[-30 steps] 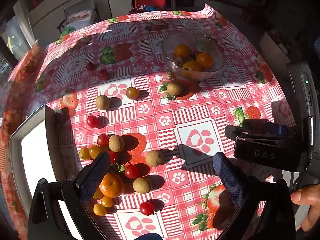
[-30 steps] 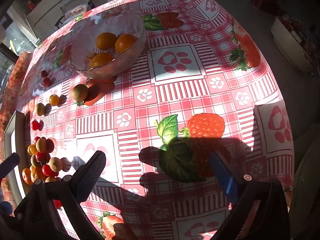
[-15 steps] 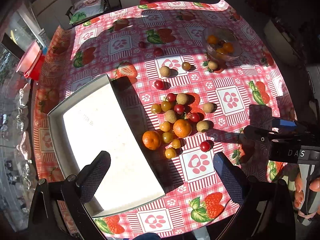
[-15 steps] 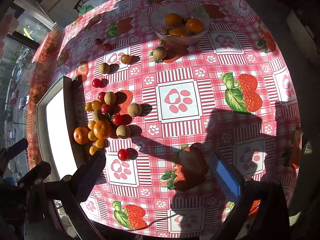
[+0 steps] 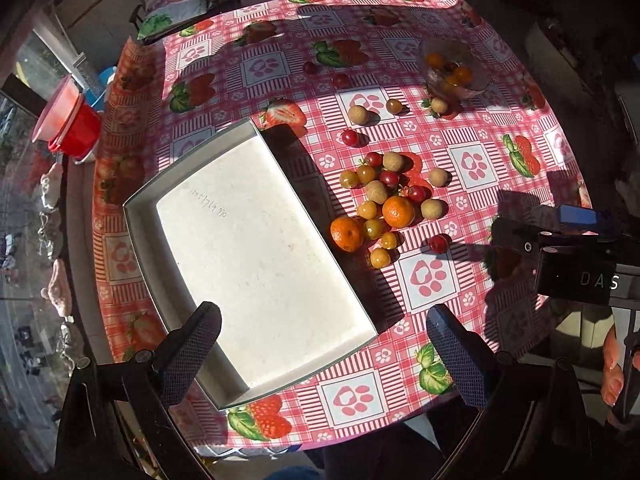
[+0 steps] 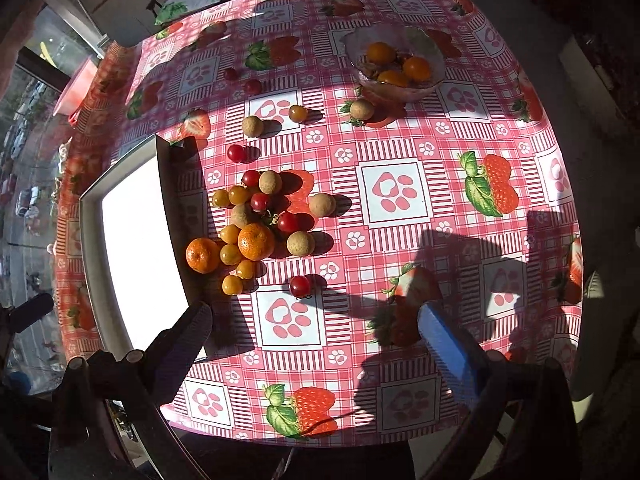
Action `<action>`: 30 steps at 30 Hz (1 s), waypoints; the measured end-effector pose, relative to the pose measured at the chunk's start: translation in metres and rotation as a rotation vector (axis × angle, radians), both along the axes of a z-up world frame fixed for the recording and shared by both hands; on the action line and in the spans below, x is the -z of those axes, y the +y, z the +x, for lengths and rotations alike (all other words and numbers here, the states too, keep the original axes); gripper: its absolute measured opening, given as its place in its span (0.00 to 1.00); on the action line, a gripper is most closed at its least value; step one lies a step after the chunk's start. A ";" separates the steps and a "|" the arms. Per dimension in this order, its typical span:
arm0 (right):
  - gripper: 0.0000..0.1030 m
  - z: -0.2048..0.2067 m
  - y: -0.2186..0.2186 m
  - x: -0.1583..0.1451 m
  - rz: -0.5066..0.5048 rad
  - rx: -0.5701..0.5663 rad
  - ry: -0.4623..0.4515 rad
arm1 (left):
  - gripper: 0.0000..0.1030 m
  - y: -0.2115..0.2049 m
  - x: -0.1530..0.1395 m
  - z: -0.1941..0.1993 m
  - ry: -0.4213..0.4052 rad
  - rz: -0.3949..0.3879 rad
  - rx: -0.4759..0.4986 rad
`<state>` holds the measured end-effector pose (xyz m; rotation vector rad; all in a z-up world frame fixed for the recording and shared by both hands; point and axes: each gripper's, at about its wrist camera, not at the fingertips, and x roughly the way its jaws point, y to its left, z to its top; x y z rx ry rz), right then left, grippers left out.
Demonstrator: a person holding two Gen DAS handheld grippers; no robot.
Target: Organize fruits
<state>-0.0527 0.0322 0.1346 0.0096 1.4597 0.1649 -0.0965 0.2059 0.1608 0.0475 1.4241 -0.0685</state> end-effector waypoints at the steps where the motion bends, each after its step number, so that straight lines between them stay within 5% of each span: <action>1: 1.00 0.000 0.002 0.000 -0.001 -0.005 0.003 | 1.00 0.001 -0.001 0.001 -0.001 0.001 -0.005; 30: 1.00 -0.009 0.004 -0.001 -0.001 -0.007 -0.012 | 1.00 -0.018 0.003 -0.003 0.031 0.058 0.024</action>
